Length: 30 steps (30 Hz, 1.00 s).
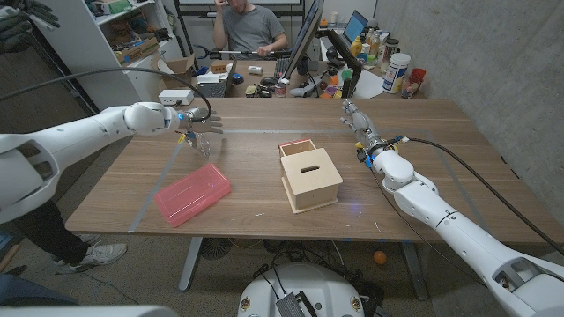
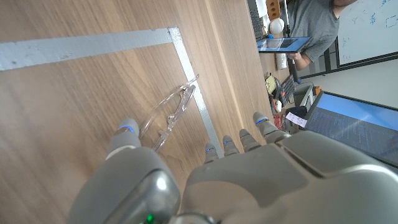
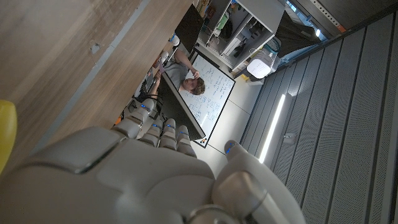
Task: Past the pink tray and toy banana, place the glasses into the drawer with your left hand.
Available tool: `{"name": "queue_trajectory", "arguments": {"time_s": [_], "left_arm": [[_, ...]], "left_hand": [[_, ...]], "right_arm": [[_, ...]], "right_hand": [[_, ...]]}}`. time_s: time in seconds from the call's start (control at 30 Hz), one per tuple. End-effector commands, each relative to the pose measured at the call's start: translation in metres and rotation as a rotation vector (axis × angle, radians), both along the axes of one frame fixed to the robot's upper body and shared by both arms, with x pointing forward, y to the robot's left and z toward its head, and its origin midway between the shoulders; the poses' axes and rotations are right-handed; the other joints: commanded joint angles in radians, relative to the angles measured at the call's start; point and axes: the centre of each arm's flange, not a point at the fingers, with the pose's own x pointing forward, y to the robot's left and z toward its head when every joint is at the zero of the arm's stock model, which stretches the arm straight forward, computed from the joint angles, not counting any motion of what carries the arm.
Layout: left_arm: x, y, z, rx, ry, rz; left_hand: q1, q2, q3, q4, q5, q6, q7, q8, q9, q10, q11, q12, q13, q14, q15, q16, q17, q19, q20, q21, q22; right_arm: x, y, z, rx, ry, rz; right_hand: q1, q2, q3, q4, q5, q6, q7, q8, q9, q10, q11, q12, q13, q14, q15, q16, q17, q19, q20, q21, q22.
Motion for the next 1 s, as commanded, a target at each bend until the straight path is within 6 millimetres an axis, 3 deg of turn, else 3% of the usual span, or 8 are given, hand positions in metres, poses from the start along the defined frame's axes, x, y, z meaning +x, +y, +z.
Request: {"name": "queue_trajectory", "arguments": {"time_s": [0.03, 0.3, 0.4, 0.47, 0.6, 0.7, 0.83, 1.0], "left_arm": [[-0.002, -0.008, -0.012, -0.037, 0.019, -0.056], [-0.003, -0.014, -0.023, -0.041, 0.061, -0.073], [-0.002, -0.015, -0.026, -0.05, 0.081, -0.084], [-0.001, -0.017, -0.027, -0.067, 0.1, -0.088], [0.001, -0.018, -0.027, -0.092, 0.116, -0.092], [0.001, -0.018, -0.027, -0.104, 0.116, -0.094], [0.002, -0.018, -0.027, -0.126, 0.126, -0.09], [0.002, -0.015, -0.029, -0.161, 0.181, -0.061]], "left_hand": [[0.023, 0.004, -0.007, 0.0, 0.011, -0.173, 0.009, 0.008, 0.004, -0.076, 0.011, 0.007, 0.002, -0.007, -0.002, 0.005, 0.001, 0.034, 0.001, 0.011, 0.002], [0.029, 0.005, -0.01, 0.001, 0.013, -0.173, 0.006, 0.006, 0.004, -0.076, 0.013, 0.005, 0.002, -0.005, -0.002, 0.004, 0.001, 0.041, 0.0, 0.01, 0.002], [0.041, 0.004, -0.019, 0.002, 0.017, -0.154, 0.005, 0.01, 0.003, -0.059, 0.008, 0.008, 0.002, 0.021, -0.001, 0.008, 0.001, 0.077, -0.011, 0.017, 0.001], [0.096, 0.013, -0.035, 0.0, 0.03, -0.127, 0.006, 0.01, 0.002, -0.008, -0.001, 0.015, -0.001, 0.106, -0.024, 0.017, 0.0, 0.204, -0.056, 0.043, -0.002], [0.219, 0.054, -0.049, 0.001, 0.051, -0.045, 0.023, 0.019, 0.001, 0.104, -0.006, 0.031, -0.002, 0.314, -0.081, 0.033, 0.001, 0.46, -0.078, 0.098, -0.004], [0.296, 0.088, -0.053, 0.003, 0.061, -0.003, 0.035, 0.019, 0.001, 0.191, -0.003, 0.045, 0.001, 0.439, -0.133, 0.038, 0.003, 0.589, -0.099, 0.124, -0.003], [0.371, 0.116, -0.048, -0.003, 0.064, 0.04, 0.047, 0.023, 0.001, 0.232, -0.005, 0.046, 0.003, 0.516, -0.149, 0.035, 0.005, 0.701, -0.118, 0.155, -0.001], [0.414, 0.134, -0.04, -0.008, 0.064, 0.041, 0.048, 0.017, 0.001, 0.228, 0.0, 0.039, 0.004, 0.536, -0.137, 0.029, 0.007, 0.755, -0.127, 0.172, -0.002]], "right_arm": [[0.0, 0.003, 0.001, -0.001, -0.003, 0.007], [-0.001, 0.003, 0.003, 0.0, -0.007, 0.007], [-0.001, 0.002, 0.002, 0.0, -0.006, 0.006], [-0.001, 0.002, 0.002, 0.001, -0.007, 0.005], [-0.002, 0.0, 0.001, 0.004, -0.006, 0.002], [-0.002, -0.001, 0.001, 0.006, -0.008, 0.0], [-0.001, -0.002, 0.002, 0.01, -0.009, -0.003], [-0.001, -0.005, 0.002, 0.017, -0.01, -0.011]], "right_hand": [[0.009, 0.02, 0.0, 0.001, 0.006, 0.01, 0.004, 0.008, 0.006, 0.009, 0.005, -0.001, 0.004, 0.003, -0.002, 0.006, 0.002, 0.007, -0.015, 0.001, 0.004], [0.009, 0.02, -0.001, 0.001, 0.006, 0.01, 0.003, 0.007, 0.006, 0.008, 0.005, -0.002, 0.004, 0.004, -0.002, 0.006, 0.002, 0.007, -0.016, 0.002, 0.004], [0.009, 0.02, -0.001, 0.001, 0.006, 0.01, 0.003, 0.007, 0.006, 0.009, 0.005, -0.002, 0.004, 0.005, -0.002, 0.006, 0.002, 0.007, -0.016, 0.002, 0.004], [0.009, 0.02, -0.001, 0.001, 0.006, 0.01, 0.003, 0.007, 0.006, 0.009, 0.005, -0.002, 0.004, 0.005, -0.002, 0.006, 0.002, 0.007, -0.016, 0.002, 0.004], [0.009, 0.02, -0.001, 0.0, 0.006, 0.011, 0.002, 0.007, 0.006, 0.009, 0.003, -0.002, 0.004, 0.008, -0.001, 0.007, 0.002, 0.007, -0.016, 0.002, 0.004], [0.009, 0.02, -0.001, 0.0, 0.006, 0.011, 0.001, 0.008, 0.006, 0.01, 0.004, -0.001, 0.004, 0.009, -0.002, 0.008, 0.002, 0.007, -0.016, 0.002, 0.004], [0.009, 0.02, -0.001, 0.0, 0.007, 0.012, 0.001, 0.008, 0.006, 0.012, 0.003, -0.001, 0.004, 0.011, -0.001, 0.008, 0.001, 0.007, -0.016, 0.002, 0.004], [0.009, 0.021, -0.002, 0.0, 0.007, 0.013, 0.0, 0.008, 0.006, 0.014, 0.003, 0.0, 0.004, 0.014, -0.002, 0.009, 0.001, 0.007, -0.016, 0.002, 0.004]]}}
